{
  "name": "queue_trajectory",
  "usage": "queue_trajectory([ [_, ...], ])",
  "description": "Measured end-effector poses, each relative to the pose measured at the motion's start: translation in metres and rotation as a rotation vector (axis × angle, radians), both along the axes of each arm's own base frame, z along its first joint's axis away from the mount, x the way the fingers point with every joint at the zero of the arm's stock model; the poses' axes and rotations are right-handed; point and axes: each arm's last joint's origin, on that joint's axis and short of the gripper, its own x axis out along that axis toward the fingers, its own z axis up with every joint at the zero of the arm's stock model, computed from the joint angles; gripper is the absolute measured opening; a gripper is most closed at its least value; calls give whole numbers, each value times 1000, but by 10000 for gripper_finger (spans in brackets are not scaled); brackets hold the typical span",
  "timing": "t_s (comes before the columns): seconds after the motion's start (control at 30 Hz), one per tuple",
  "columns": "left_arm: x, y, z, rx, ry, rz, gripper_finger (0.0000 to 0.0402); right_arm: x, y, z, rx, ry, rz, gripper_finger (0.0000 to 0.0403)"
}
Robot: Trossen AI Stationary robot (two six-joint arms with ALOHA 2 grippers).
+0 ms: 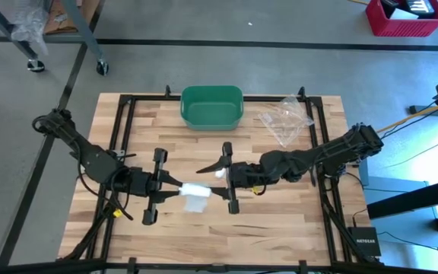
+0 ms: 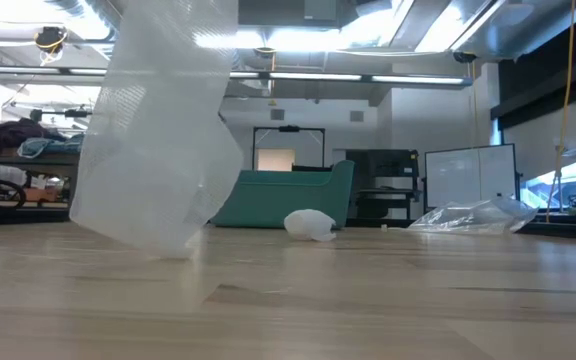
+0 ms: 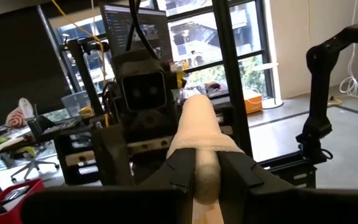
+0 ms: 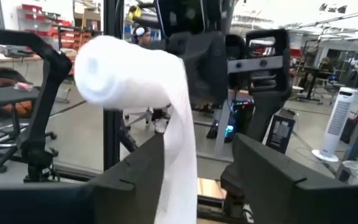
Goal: Roll bandage
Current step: Roll the bottom white bandage
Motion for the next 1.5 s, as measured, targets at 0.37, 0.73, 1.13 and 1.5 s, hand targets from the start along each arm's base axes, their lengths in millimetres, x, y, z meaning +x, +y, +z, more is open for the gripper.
queue_trajectory([
  [0.37,1,1,0,1,3,3,33,6,3,-4,-21,-36,40,25],
  [0.73,-10,-10,-3,11,41,34,33,-24,13,15,-126,-2,-71,6],
  [1.13,-7,-7,2,-39,-10,-73,33,-16,9,4,-132,45,-72,3],
  [1.5,-7,-7,1,-109,12,-139,33,-16,0,15,-138,13,-115,4],
])
